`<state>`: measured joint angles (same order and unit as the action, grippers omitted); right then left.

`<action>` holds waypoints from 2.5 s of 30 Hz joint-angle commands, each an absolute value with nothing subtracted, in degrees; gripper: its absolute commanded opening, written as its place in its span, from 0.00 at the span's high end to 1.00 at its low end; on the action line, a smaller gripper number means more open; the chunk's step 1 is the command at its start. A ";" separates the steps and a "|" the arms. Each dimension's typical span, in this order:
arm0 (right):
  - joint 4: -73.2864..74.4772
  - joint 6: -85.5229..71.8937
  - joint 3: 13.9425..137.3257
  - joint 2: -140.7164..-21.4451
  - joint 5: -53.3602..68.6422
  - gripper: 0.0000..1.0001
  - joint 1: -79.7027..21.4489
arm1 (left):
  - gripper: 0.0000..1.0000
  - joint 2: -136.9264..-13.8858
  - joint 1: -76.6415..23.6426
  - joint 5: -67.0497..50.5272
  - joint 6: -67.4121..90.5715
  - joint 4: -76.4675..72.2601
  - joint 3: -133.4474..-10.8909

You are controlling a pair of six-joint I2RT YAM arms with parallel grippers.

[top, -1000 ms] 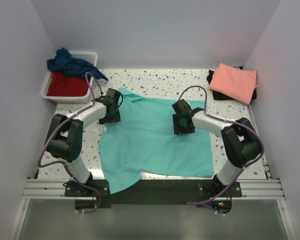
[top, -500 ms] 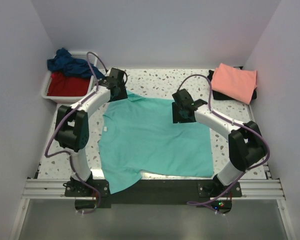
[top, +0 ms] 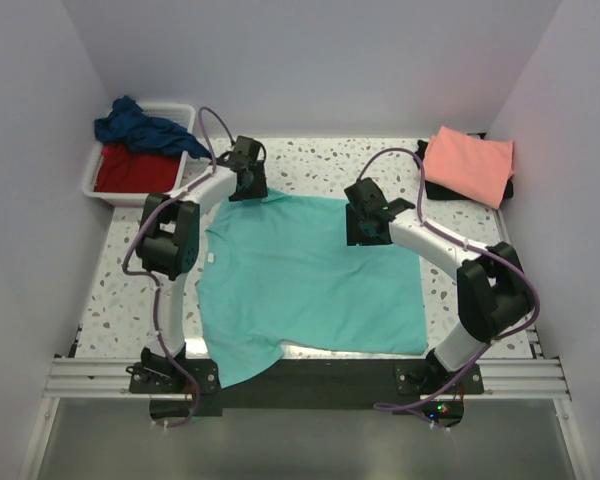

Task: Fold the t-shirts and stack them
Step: Flatten the tshirt out

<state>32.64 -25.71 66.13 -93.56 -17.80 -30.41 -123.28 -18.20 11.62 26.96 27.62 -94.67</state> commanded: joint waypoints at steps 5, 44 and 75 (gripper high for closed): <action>33.57 -26.72 68.29 -92.72 -20.04 0.42 -30.41 | 0.37 -130.16 -18.63 8.44 23.38 24.26 -105.28; 32.52 -28.30 68.12 -95.62 -18.37 0.45 -30.41 | 0.36 -114.88 -18.46 1.39 16.09 1.74 -93.08; 32.78 -28.39 69.34 -97.03 -19.07 0.45 -30.85 | 0.42 -121.11 -18.54 4.92 20.13 22.24 -95.36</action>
